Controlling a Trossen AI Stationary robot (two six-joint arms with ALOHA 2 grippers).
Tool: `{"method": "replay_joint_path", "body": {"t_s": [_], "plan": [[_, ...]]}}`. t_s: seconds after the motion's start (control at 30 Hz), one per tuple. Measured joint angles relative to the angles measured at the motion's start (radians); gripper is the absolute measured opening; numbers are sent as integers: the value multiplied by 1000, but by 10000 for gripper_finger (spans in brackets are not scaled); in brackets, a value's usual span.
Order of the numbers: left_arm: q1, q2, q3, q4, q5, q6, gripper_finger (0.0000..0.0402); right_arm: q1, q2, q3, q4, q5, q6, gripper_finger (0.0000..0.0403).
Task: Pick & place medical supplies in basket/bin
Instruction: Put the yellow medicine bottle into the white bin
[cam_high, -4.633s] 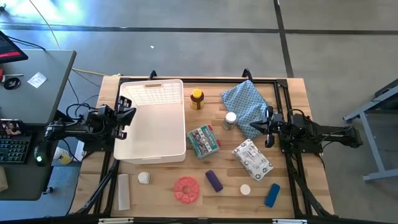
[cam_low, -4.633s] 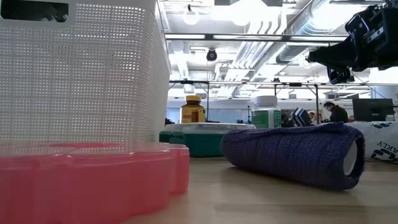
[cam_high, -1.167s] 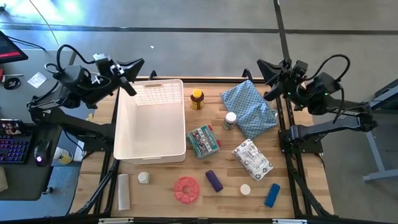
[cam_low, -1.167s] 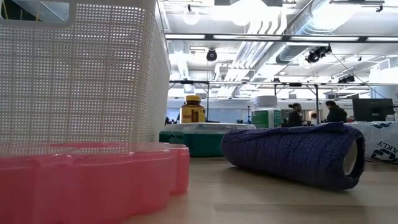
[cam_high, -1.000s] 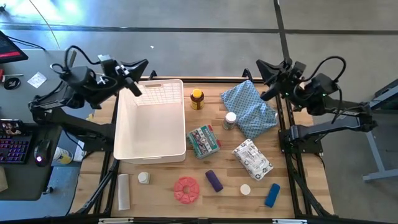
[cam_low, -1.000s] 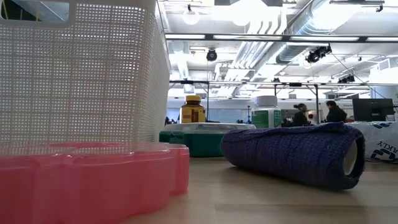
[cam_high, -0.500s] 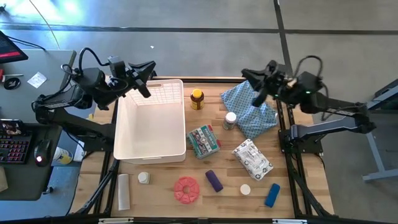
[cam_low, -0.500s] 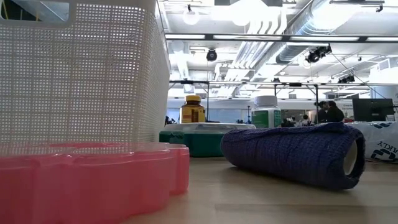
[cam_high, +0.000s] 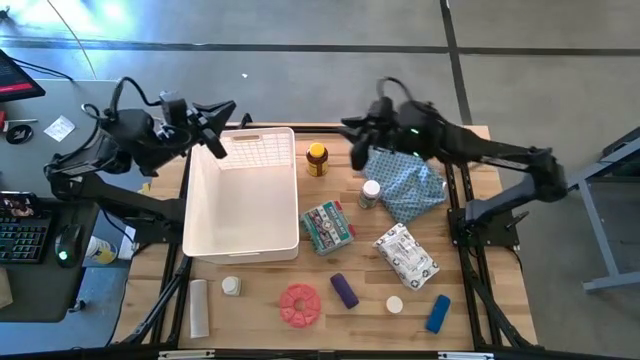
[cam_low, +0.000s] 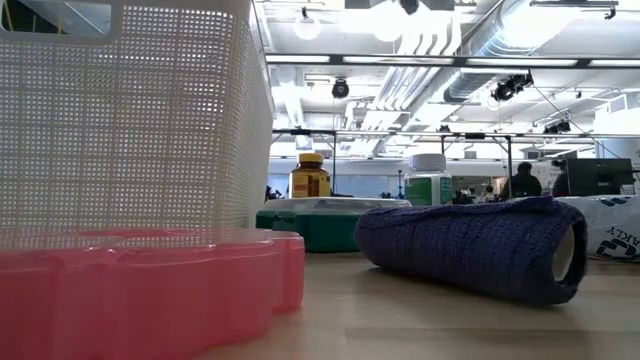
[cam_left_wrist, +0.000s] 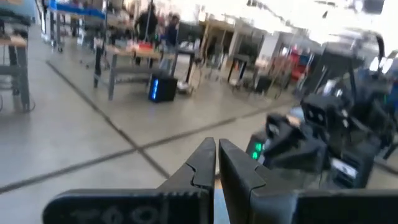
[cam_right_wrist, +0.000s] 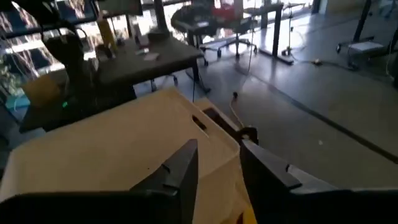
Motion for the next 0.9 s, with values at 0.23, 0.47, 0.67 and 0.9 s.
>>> {"method": "replay_joint_path", "body": {"t_s": [0.23, 0.47, 0.67, 0.9], "plan": [[0, -30, -1, -176, 45, -69, 58, -73, 222, 219, -178, -43, -4, 144], [0, -80, -1, -223, 42, -73, 58, -101, 368, 241, -218, -37, -87, 172], [0, -126, -1, -259, 74, -73, 58, -100, 454, 242, -292, -41, -164, 222], [0, -160, -1, -315, 131, -84, 58, -109, 524, 242, -289, -50, -175, 266]]}}
